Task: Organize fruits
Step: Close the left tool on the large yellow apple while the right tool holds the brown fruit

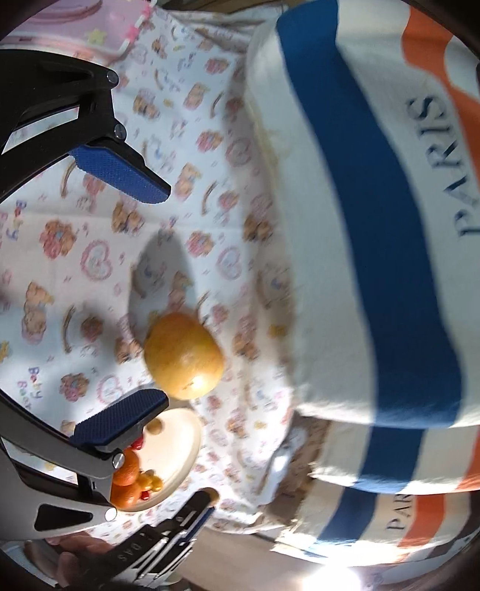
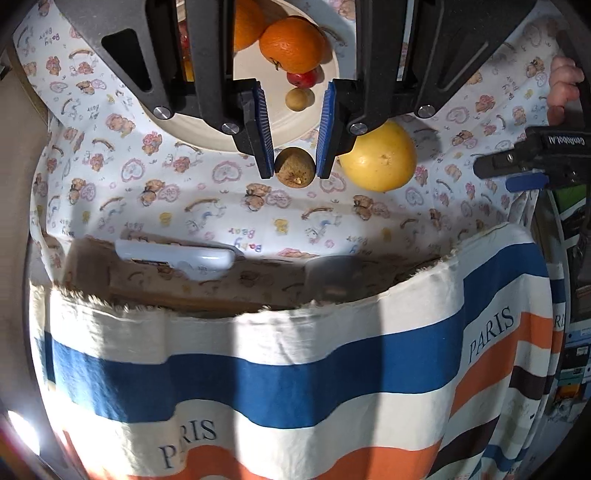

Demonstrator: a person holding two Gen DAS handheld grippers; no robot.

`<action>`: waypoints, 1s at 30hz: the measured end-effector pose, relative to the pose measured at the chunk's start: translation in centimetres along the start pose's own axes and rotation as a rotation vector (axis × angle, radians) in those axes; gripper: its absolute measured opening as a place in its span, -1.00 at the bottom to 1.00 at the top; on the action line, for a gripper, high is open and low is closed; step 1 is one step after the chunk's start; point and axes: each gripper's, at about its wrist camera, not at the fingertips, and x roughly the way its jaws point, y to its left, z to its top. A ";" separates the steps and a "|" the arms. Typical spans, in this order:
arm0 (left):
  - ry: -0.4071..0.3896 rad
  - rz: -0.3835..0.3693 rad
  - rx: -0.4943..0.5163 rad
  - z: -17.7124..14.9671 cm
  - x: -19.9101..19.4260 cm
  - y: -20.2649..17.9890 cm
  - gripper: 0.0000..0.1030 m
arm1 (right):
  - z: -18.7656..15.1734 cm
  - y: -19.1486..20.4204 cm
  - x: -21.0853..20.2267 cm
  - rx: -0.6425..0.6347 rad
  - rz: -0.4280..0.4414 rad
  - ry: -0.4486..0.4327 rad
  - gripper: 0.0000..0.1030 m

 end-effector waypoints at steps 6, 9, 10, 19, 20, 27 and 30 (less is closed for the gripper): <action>0.094 -0.063 -0.099 0.5 2.3 -0.4 0.95 | -0.3 -1.1 -0.1 0.067 0.017 0.006 -0.53; 0.158 -0.122 -0.226 1.1 3.7 -0.1 0.95 | -0.6 -1.5 0.0 0.084 0.002 0.007 -0.53; 0.169 -0.126 -0.244 1.4 4.2 -0.3 0.95 | -0.7 -1.8 0.0 0.095 -0.001 0.008 -0.53; 0.171 -0.044 -0.276 3.1 6.8 -2.5 0.94 | -1.0 -3.2 0.3 0.142 -0.061 0.016 -0.53; 0.170 -0.038 -0.283 3.1 7.1 -2.7 0.94 | -1.0 -3.3 0.4 0.147 -0.065 0.018 -0.53; 0.181 0.052 -0.286 2.5 9.6 -4.1 0.94 | -1.2 -4.3 0.9 0.186 -0.080 0.045 -0.53; 0.176 0.088 -0.239 2.4 10.5 -5.2 0.94 | -1.2 -4.2 1.1 0.178 -0.083 0.055 -0.53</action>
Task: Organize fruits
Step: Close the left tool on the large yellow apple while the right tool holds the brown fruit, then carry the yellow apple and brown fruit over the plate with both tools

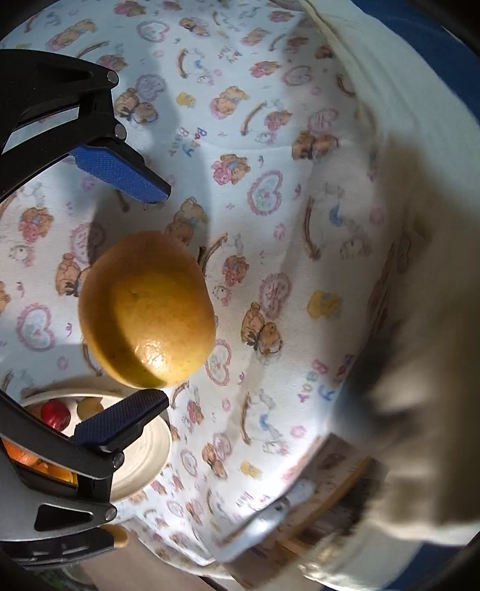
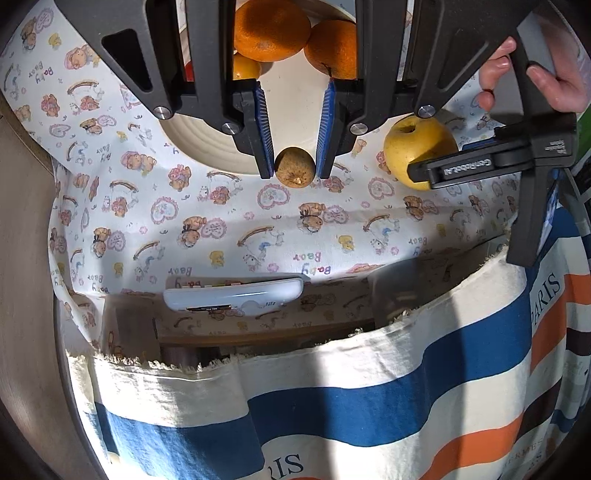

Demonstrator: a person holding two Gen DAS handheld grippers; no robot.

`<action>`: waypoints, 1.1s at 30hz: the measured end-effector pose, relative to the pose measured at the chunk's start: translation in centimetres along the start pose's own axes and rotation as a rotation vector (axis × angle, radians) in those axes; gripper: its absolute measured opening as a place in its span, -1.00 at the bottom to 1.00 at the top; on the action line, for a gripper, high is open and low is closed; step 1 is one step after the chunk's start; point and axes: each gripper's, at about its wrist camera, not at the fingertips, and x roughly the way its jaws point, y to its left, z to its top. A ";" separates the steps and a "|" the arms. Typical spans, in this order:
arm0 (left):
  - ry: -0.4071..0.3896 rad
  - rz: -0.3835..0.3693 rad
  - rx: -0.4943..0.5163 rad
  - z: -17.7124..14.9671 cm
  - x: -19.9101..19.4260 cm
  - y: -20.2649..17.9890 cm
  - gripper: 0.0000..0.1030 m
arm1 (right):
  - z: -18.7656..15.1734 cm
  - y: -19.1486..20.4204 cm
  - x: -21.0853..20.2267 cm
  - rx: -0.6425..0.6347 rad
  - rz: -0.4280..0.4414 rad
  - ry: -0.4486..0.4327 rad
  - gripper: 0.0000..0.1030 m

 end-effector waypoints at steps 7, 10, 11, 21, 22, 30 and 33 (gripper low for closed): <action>0.036 -0.051 -0.064 -0.5 1.3 -0.1 0.95 | 0.2 0.1 -0.2 -0.012 0.000 -0.011 -0.53; 0.073 -0.072 -0.071 -1.0 1.9 -0.3 0.90 | 0.3 0.0 -0.2 -0.004 -0.003 -0.012 -0.53; 0.085 -0.088 -0.073 -1.2 2.1 -0.4 0.84 | 0.3 0.0 -0.2 -0.003 -0.004 -0.012 -0.53; 0.072 -0.072 -0.034 -3.3 0.5 -1.5 0.71 | 1.0 -0.4 -1.3 0.001 -0.014 -0.050 -0.53; 0.070 -0.081 -0.036 -3.7 0.1 -1.3 0.71 | 1.3 -0.6 -1.5 0.007 -0.018 -0.058 -0.53; -0.048 -0.074 0.072 -4.9 -4.0 -2.5 0.70 | 3.1 -4.0 -3.0 0.109 -0.045 -0.077 -0.53; -0.102 -0.088 0.127 -4.6 -5.8 -3.6 0.70 | 3.7 -5.5 -3.5 0.160 -0.039 -0.080 -0.53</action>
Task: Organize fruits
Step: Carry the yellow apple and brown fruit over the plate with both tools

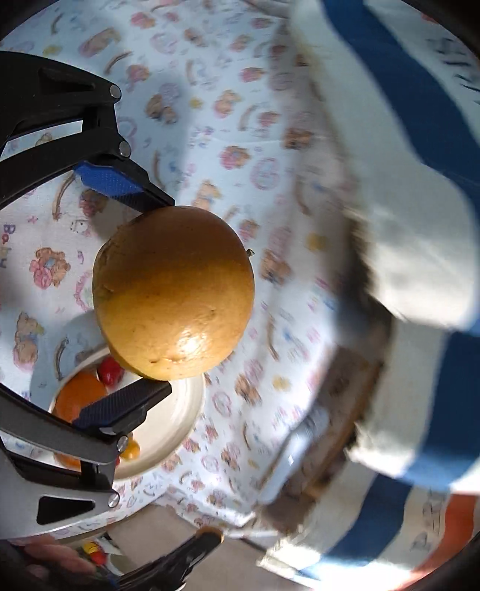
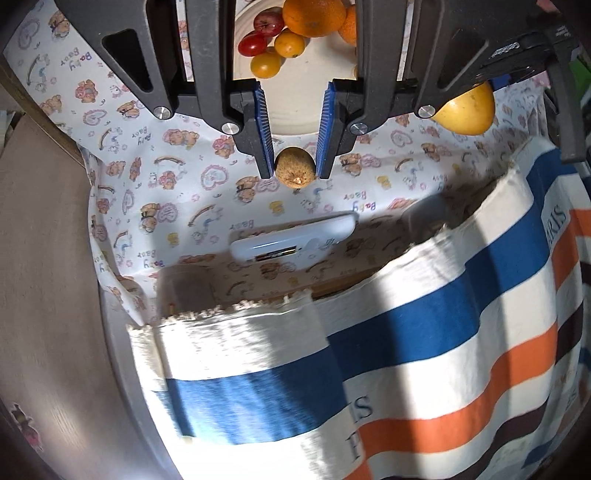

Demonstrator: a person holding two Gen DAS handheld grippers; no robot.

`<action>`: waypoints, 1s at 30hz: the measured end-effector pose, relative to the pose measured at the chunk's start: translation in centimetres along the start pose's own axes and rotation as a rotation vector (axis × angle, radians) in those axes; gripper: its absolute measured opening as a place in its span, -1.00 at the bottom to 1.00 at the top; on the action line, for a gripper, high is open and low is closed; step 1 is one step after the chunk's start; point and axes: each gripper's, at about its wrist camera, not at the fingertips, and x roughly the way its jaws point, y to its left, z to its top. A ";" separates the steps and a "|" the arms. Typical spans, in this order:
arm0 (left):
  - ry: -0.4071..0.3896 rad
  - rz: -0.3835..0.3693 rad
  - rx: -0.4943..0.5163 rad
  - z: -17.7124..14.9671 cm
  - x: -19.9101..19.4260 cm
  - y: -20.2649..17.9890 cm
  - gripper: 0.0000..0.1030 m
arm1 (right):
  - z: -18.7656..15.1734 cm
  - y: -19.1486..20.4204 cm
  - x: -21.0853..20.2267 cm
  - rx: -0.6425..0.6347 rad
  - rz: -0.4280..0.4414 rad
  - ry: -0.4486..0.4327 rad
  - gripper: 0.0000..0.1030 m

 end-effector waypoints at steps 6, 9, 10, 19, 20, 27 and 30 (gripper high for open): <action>-0.058 -0.052 0.113 1.4 -2.1 -3.0 0.70 | 0.7 -1.7 0.4 0.027 0.004 0.034 -0.53; -0.021 -0.120 0.109 2.1 -1.6 -4.3 0.70 | 0.8 -2.2 1.0 0.020 0.005 0.054 -0.53; -0.002 -0.141 0.107 2.3 -1.1 -5.0 0.70 | 0.8 -2.4 1.1 0.019 -0.006 0.054 -0.53; 0.123 -0.182 0.175 2.2 4.3 -9.1 0.69 | 1.2 -5.8 1.8 0.107 -0.059 0.073 -0.53; 0.127 -0.178 0.185 2.3 4.8 -9.4 0.69 | 1.2 -6.1 2.0 0.115 -0.064 0.079 -0.53; 0.163 -0.182 0.217 2.1 7.5 -10.9 0.66 | 0.2 -7.1 4.0 0.132 -0.087 0.143 -0.53; 0.187 -0.177 0.210 1.6 8.5 -10.9 0.65 | -0.2 -7.1 4.7 0.129 -0.082 0.173 -0.53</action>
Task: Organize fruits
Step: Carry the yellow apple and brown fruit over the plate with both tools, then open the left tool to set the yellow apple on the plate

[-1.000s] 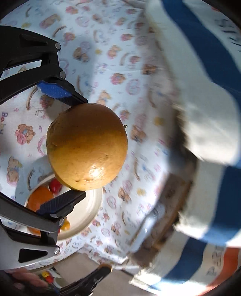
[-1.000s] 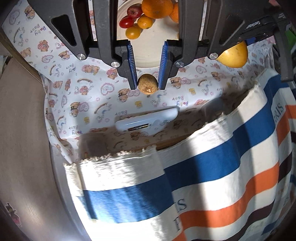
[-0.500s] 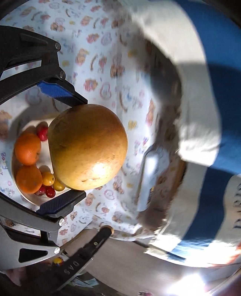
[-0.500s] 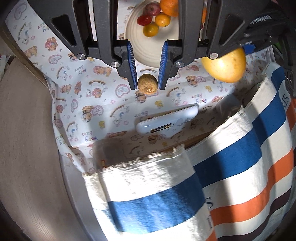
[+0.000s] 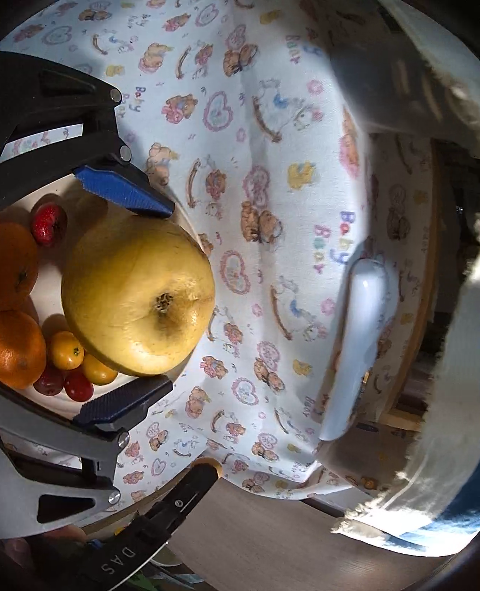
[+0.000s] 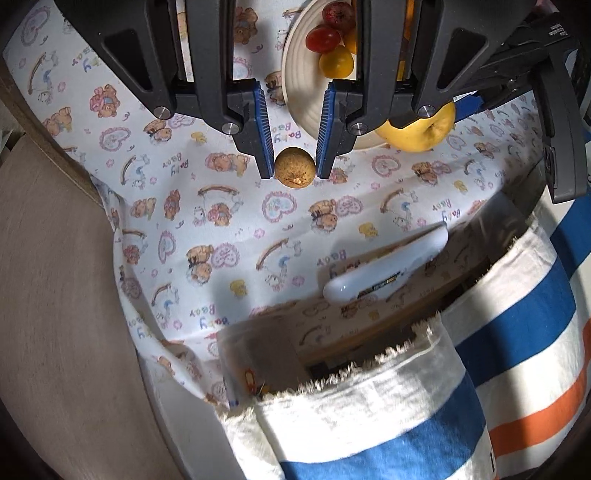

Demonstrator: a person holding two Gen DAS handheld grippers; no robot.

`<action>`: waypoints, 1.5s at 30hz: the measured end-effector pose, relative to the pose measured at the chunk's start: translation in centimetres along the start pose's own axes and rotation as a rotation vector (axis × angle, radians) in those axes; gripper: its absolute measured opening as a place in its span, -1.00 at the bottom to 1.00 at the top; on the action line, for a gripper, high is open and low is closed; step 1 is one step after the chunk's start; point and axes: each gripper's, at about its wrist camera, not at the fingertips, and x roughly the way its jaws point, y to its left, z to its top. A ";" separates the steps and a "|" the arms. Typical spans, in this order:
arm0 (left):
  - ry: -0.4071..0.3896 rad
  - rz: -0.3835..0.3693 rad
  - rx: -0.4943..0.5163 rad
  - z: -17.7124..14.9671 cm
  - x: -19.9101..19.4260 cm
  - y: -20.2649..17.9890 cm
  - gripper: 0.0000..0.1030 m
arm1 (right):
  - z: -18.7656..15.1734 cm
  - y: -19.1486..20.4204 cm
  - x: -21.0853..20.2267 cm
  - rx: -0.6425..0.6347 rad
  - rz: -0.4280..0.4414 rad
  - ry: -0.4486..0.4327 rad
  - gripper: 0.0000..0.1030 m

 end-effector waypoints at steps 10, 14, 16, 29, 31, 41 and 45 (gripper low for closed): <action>0.012 -0.017 0.006 0.0 1.4 0.1 0.65 | -0.2 -0.1 0.2 0.010 0.015 0.024 -0.53; 0.016 -0.002 0.022 -0.2 1.8 0.2 0.65 | -0.4 0.4 0.4 -0.005 0.015 0.032 -0.53; 0.020 -0.007 0.026 -0.1 1.7 0.3 0.65 | -0.5 0.6 0.5 -0.015 0.012 0.037 -0.53; -0.170 0.019 0.076 1.2 -5.5 1.9 0.66 | -1.0 1.4 0.7 -0.070 0.009 0.057 -0.53; -0.210 0.031 0.091 0.7 -7.0 2.2 0.66 | -1.2 1.9 0.9 -0.094 0.026 0.085 -0.53; -0.363 0.108 0.121 -2.5 -11.2 4.6 0.87 | -2.2 2.7 3.1 -0.171 0.041 0.294 -0.53; -0.356 0.121 0.101 -2.8 -10.3 5.2 0.93 | -2.6 2.8 3.6 -0.183 0.018 0.335 -0.53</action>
